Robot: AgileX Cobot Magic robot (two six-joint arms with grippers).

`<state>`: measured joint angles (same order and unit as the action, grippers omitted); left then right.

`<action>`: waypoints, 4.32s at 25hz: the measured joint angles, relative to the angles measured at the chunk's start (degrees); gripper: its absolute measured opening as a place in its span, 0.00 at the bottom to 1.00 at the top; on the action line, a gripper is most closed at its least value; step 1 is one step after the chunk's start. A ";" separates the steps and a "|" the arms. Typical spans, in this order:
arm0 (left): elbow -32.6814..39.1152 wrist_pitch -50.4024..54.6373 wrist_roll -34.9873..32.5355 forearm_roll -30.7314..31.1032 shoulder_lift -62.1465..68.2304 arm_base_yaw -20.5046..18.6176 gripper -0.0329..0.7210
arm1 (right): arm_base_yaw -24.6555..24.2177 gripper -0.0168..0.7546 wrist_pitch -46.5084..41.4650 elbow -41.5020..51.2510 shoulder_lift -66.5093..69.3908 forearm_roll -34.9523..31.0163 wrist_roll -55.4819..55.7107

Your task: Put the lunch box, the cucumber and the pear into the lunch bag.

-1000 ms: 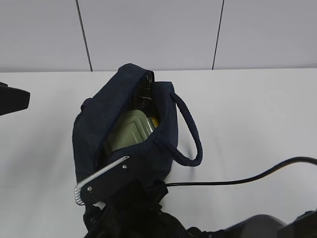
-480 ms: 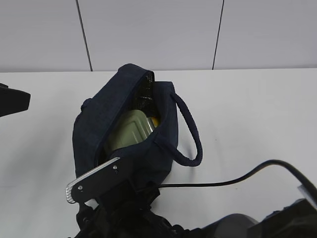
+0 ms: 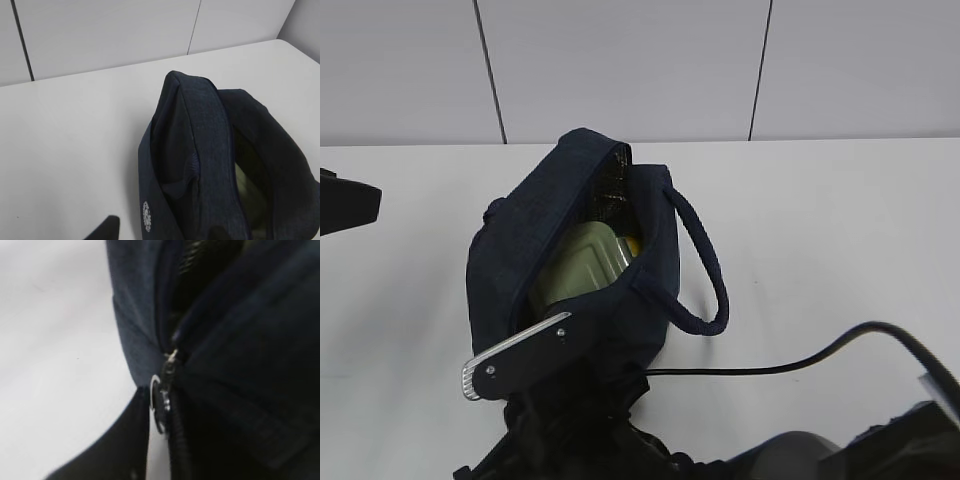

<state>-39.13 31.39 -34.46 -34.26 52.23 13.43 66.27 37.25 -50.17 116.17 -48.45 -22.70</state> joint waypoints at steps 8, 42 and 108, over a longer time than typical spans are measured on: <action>0.00 0.00 0.00 0.00 0.00 0.00 0.48 | 0.00 0.02 -1.46 0.00 -0.45 -2.58 -5.04; 0.29 4.08 0.00 0.17 0.18 0.00 0.48 | 0.00 0.02 -15.47 -2.03 -18.29 -34.00 -54.04; 10.31 -0.10 -73.87 -53.81 26.91 0.00 0.06 | -4.24 0.02 -7.36 -17.73 -18.29 -51.90 -77.87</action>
<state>-28.81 31.29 -108.33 -88.07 79.14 13.43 62.03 29.89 -67.90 97.88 -100.36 -100.57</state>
